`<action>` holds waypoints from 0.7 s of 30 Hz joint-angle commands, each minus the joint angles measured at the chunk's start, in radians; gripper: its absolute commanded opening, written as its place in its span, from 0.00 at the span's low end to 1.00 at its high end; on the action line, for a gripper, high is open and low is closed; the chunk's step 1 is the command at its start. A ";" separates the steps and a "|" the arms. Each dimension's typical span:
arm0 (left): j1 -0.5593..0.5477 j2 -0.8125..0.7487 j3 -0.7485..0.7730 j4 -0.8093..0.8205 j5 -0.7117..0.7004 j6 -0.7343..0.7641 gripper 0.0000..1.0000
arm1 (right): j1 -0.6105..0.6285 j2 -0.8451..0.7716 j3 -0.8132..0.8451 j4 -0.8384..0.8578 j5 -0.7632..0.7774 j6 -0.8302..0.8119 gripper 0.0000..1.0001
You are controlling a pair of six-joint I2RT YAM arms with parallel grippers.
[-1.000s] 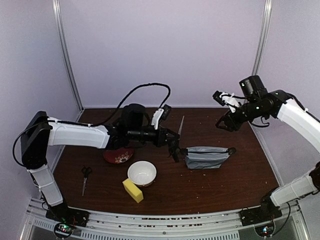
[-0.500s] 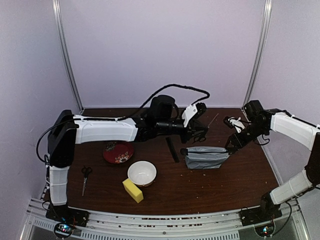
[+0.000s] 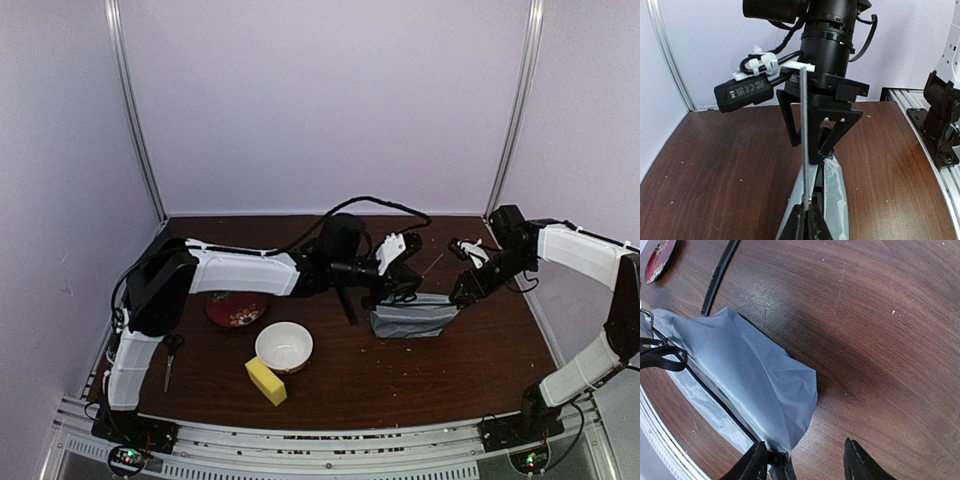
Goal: Sort the hair-cutting tools
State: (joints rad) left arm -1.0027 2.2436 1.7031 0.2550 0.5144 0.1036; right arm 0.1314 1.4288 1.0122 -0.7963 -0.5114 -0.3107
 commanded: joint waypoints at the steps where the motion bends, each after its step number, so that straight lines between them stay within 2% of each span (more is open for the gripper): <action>1: -0.008 0.021 0.033 0.063 0.000 0.015 0.00 | -0.027 -0.007 -0.002 -0.020 -0.032 -0.009 0.52; 9: -0.009 0.027 0.025 -0.007 0.037 0.049 0.00 | -0.044 -0.003 0.002 -0.039 -0.055 -0.020 0.46; 13: -0.022 0.008 0.018 -0.090 -0.015 0.118 0.00 | -0.045 0.011 0.007 -0.056 -0.050 -0.038 0.39; 15: -0.028 -0.003 0.017 -0.140 -0.046 0.163 0.00 | -0.047 0.021 0.011 -0.066 -0.041 -0.050 0.31; 19: -0.034 -0.025 0.022 -0.234 -0.119 0.213 0.00 | -0.047 0.039 0.022 -0.086 -0.081 -0.064 0.07; 21: -0.034 -0.032 0.025 -0.281 -0.158 0.226 0.00 | -0.047 0.048 0.028 -0.092 -0.103 -0.068 0.00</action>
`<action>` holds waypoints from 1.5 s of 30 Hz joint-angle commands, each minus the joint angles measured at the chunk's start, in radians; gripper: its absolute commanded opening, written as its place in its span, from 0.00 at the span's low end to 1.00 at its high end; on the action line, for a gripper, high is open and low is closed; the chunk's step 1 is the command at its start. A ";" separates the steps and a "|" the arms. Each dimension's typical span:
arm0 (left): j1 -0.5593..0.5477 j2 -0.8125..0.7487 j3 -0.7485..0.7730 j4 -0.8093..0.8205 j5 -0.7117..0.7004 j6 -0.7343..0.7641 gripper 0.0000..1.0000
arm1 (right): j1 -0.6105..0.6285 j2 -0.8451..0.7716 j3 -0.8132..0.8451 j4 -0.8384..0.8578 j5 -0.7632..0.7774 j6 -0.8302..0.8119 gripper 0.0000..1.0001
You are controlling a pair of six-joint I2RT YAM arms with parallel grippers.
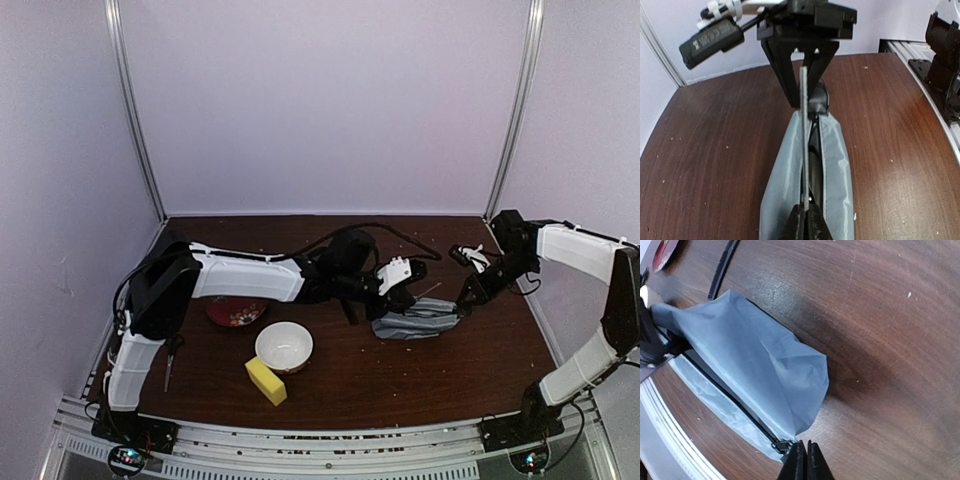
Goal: Sort the hair-cutting tools
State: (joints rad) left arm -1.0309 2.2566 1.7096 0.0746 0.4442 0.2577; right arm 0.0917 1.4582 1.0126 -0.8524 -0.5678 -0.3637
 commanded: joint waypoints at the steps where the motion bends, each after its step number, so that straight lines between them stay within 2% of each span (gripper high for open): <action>1: -0.007 -0.050 0.018 -0.126 -0.104 0.079 0.00 | -0.007 0.024 0.030 -0.037 -0.054 -0.017 0.00; 11: -0.075 -0.135 -0.016 -0.364 -0.312 0.053 0.00 | 0.007 0.041 0.079 -0.116 -0.275 -0.053 0.00; 18: -0.116 -0.126 0.034 -0.506 -0.401 -0.085 0.00 | 0.014 0.035 0.075 -0.114 -0.293 -0.049 0.00; 23: -0.118 -0.118 0.038 -0.506 -0.396 -0.130 0.01 | 0.025 0.052 0.085 -0.123 -0.287 -0.054 0.00; 32: -0.118 -0.110 0.065 -0.493 -0.414 -0.141 0.28 | 0.033 0.039 0.081 -0.115 -0.275 -0.048 0.00; 38: -0.119 -0.159 0.041 -0.470 -0.449 -0.162 0.29 | 0.033 0.034 0.077 -0.109 -0.262 -0.045 0.00; 45: -0.112 -0.316 -0.073 -0.434 -0.541 -0.263 0.34 | 0.033 0.038 0.078 -0.094 -0.241 -0.038 0.02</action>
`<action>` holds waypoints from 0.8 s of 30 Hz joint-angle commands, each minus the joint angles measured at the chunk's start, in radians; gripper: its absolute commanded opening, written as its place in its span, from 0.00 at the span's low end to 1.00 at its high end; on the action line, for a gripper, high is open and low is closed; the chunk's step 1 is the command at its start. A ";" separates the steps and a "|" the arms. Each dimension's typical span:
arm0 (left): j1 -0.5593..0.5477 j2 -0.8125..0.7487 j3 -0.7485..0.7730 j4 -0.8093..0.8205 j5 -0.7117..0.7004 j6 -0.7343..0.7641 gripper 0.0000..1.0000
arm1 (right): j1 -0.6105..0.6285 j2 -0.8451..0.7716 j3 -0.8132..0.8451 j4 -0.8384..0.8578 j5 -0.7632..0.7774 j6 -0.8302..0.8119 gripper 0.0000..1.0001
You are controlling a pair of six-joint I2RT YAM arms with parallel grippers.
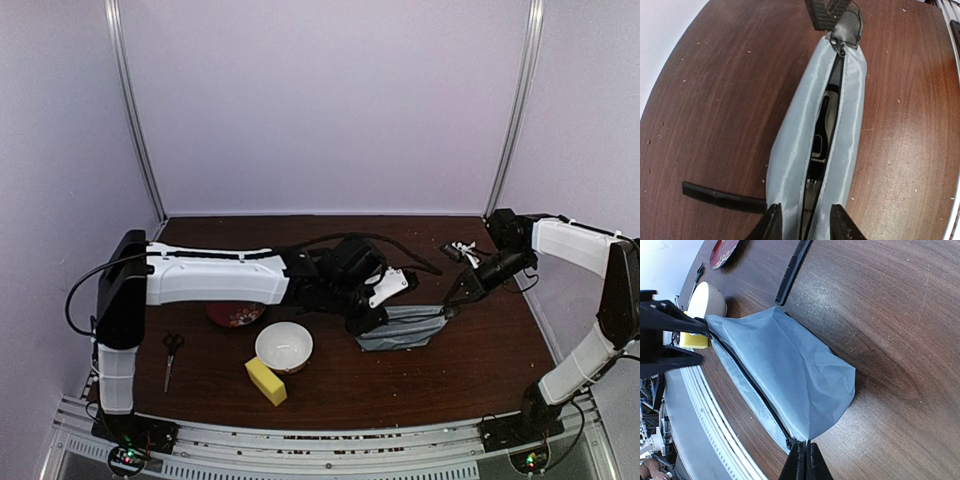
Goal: Sort the hair-cutting tools
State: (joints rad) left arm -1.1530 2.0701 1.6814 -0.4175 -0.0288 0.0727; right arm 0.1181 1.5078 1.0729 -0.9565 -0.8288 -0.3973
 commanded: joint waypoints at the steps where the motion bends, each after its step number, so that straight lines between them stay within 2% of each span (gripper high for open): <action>1: 0.015 -0.147 -0.060 0.056 -0.071 -0.098 0.34 | 0.006 -0.009 0.017 0.010 0.022 -0.004 0.04; 3: 0.026 -0.174 -0.088 0.043 -0.074 -0.145 0.34 | 0.006 -0.008 0.019 0.013 0.027 -0.004 0.13; 8: 0.064 -0.238 -0.167 0.029 -0.124 -0.248 0.35 | 0.011 -0.012 0.019 0.019 0.063 -0.009 0.27; 16: 0.204 -0.414 -0.307 -0.068 -0.201 -0.366 0.53 | 0.016 -0.082 0.080 0.019 0.173 -0.006 0.39; 24: 0.420 -0.616 -0.496 -0.149 -0.217 -0.374 0.55 | 0.124 -0.152 0.230 -0.003 0.342 -0.033 0.44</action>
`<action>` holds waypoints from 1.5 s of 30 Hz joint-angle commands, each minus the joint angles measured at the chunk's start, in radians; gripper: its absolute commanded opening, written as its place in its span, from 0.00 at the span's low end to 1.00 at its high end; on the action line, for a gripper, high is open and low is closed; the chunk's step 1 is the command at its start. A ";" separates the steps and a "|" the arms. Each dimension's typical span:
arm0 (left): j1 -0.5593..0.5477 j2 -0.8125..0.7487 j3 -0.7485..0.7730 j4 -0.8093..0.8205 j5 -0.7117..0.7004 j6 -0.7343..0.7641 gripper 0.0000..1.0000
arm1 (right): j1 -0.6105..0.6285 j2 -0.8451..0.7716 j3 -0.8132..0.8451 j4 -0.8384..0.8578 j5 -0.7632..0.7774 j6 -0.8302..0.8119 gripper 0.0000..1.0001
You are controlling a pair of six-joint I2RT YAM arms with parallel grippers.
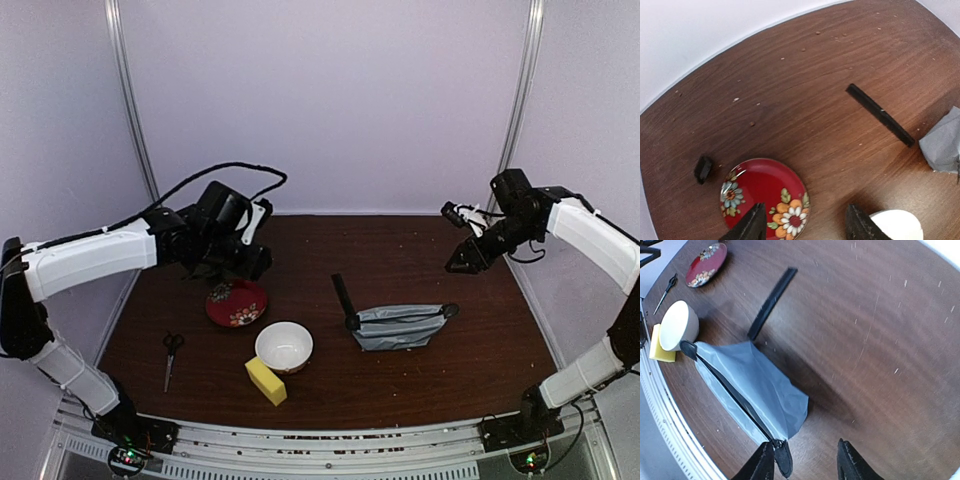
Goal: Sort the hair-cutting tools
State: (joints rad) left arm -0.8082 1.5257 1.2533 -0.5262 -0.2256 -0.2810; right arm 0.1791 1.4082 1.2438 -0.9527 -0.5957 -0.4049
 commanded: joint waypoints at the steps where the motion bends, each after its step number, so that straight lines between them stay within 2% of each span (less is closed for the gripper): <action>1: 0.109 -0.088 -0.082 -0.044 -0.009 -0.012 0.55 | 0.081 -0.063 0.064 0.004 0.115 -0.028 0.44; 5: 0.242 -0.127 -0.091 -0.051 0.038 0.010 0.54 | 0.152 -0.087 0.040 0.058 0.092 -0.040 0.45; 9: 0.334 -0.070 0.010 -0.103 0.044 0.024 0.53 | 0.200 -0.094 -0.024 0.107 0.087 -0.059 0.45; 11: 0.362 -0.035 0.055 -0.118 0.061 0.043 0.52 | 0.203 -0.109 -0.066 0.128 0.073 -0.063 0.45; 15: 0.469 0.034 0.116 -0.082 0.212 0.025 0.50 | 0.203 -0.165 -0.165 0.205 0.065 -0.060 0.45; 20: 0.547 0.113 0.176 -0.067 0.214 0.001 0.48 | 0.202 -0.178 -0.191 0.211 0.042 -0.063 0.45; 22: 0.575 0.123 0.151 -0.042 0.231 -0.036 0.48 | 0.203 -0.177 -0.188 0.205 0.040 -0.067 0.45; 26: 0.646 0.101 0.023 0.039 0.228 -0.208 0.49 | 0.203 -0.187 -0.197 0.212 0.041 -0.076 0.45; 29: 0.660 0.087 -0.012 0.042 0.255 -0.228 0.46 | 0.203 -0.182 -0.196 0.209 0.048 -0.081 0.45; 31: 0.659 0.070 -0.008 -0.008 0.270 -0.202 0.43 | 0.203 -0.182 -0.198 0.207 0.043 -0.081 0.45; 35: 0.661 -0.045 -0.057 -0.132 0.199 -0.149 0.43 | 0.203 -0.175 -0.196 0.204 0.031 -0.087 0.45; 41: 0.658 -0.231 -0.234 -0.281 0.212 -0.183 0.42 | 0.204 -0.156 -0.189 0.190 0.027 -0.098 0.46; 45: 0.658 -0.277 -0.313 -0.342 0.151 -0.159 0.41 | 0.207 -0.152 -0.184 0.184 0.020 -0.101 0.46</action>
State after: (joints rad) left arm -0.1478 1.2606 1.0069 -0.7654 -0.0177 -0.4519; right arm 0.3805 1.2491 1.0554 -0.7654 -0.5533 -0.4946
